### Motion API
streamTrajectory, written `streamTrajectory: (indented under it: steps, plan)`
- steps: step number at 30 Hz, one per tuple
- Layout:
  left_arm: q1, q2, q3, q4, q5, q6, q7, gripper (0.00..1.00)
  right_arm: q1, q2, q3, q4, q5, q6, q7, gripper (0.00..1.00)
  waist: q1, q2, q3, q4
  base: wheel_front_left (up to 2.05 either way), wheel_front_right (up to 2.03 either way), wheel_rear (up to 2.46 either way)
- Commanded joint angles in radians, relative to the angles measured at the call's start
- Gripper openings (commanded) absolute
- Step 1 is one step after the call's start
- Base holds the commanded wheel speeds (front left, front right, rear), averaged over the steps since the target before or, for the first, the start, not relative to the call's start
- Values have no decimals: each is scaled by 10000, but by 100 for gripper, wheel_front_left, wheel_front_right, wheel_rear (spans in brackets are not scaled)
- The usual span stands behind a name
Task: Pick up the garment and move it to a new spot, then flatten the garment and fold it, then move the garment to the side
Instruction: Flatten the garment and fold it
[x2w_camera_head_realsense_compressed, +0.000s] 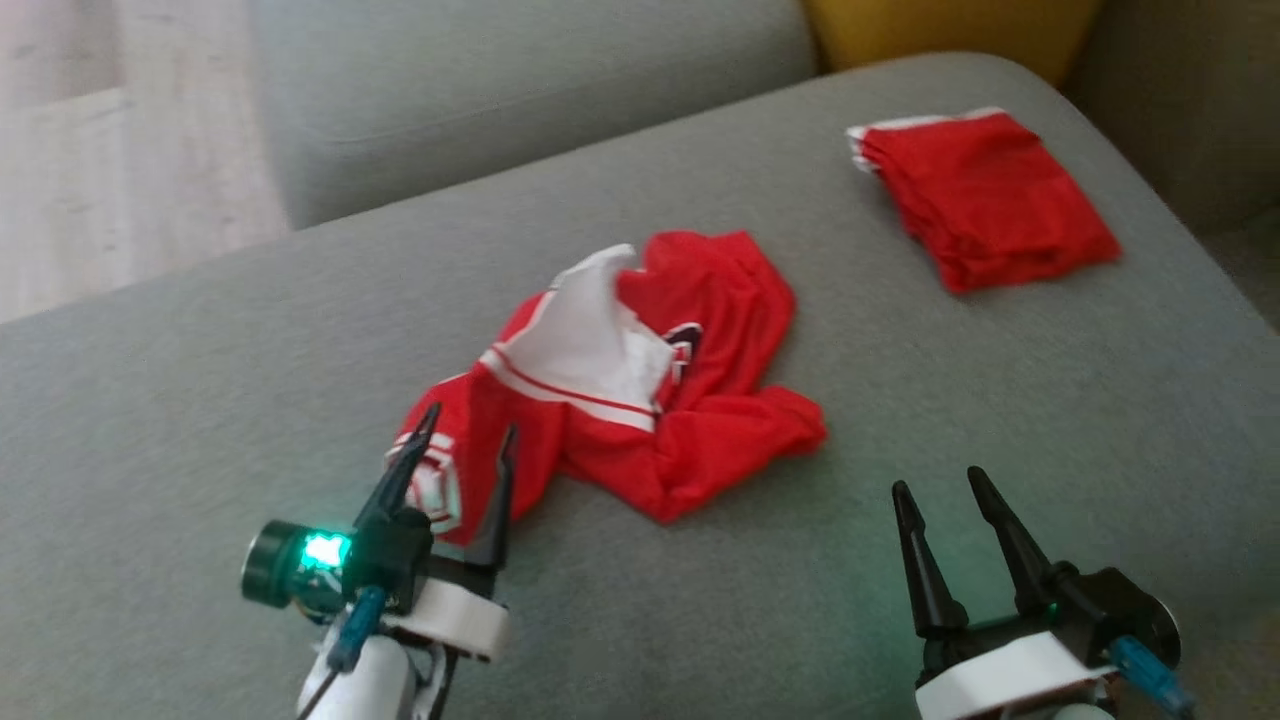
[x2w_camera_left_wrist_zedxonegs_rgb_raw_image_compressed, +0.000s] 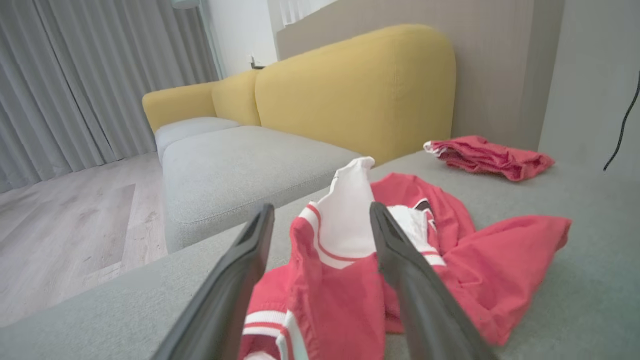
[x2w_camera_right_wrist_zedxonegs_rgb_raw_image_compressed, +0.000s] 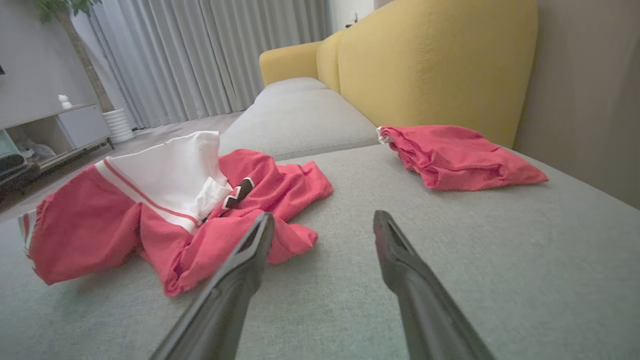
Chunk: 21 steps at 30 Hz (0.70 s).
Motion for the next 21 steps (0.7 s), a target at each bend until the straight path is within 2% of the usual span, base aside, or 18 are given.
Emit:
streamTrajectory:
  steps: [1, 5, 6, 8, 9, 10, 11, 12, 13, 17, 21]
  plan:
    - [-686, 245, 350, 226, 190, 200, -93, 100, -542, -47, 248, -343, 42, 31, -28, 100, -1, 0, 384, -499, 0, 0, 0]
    - [-1374, 415, 595, 1617, 337, 663, -85, 100, -655, -47, 341, -358, 127, 31, -28, 100, -1, 0, 627, -858, 0, 0, 0]
    - [-1755, 513, 731, 2391, 327, 810, -36, 100, -705, -47, 417, -361, 149, 31, -28, 100, -1, 0, 724, -996, 0, 0, 0]
    - [-2184, 600, 779, 2914, 350, 883, -45, 100, -751, -47, 464, -389, 170, 31, -28, 100, -1, 0, 830, -1084, 0, 0, 0]
    - [-2384, 601, 747, 3126, 307, 757, -50, 100, -767, -47, 470, -400, 181, 31, -28, 100, -1, 0, 870, -1118, 0, 0, 0]
    - [-2590, 563, 733, 3285, 191, 567, -56, 76, -775, -47, 472, -404, 190, 31, -28, 100, -1, 0, 897, -1145, 0, 0, 0]
    - [-2803, 526, 701, 3394, 97, 377, -63, 31, -779, -47, 484, -403, 193, 31, -28, 100, -1, 0, 914, -1175, 0, 0, 0]
    - [-3017, 500, 623, 3486, 51, 172, -68, 0, -789, -47, 504, -391, 193, 31, -28, 100, -1, 0, 923, -1207, 0, 0, 0]
    - [-3017, 500, 623, 3486, 51, 172, -68, 0, -789, -47, 504, -391, 193, 31, -28, 100, -1, 0, 923, -1207, 0, 0, 0]
    - [-3983, 339, 218, 3589, -228, -625, -82, 0, -898, -47, 581, -360, 178, 31, -28, 100, -1, 0, 911, -1377, 0, 0, 0]
    - [-5134, 258, -451, 3180, -209, -892, -89, 0, -969, -47, 689, -365, 183, 31, -28, 100, -1, 0, 811, -1547, 0, 0, 0]
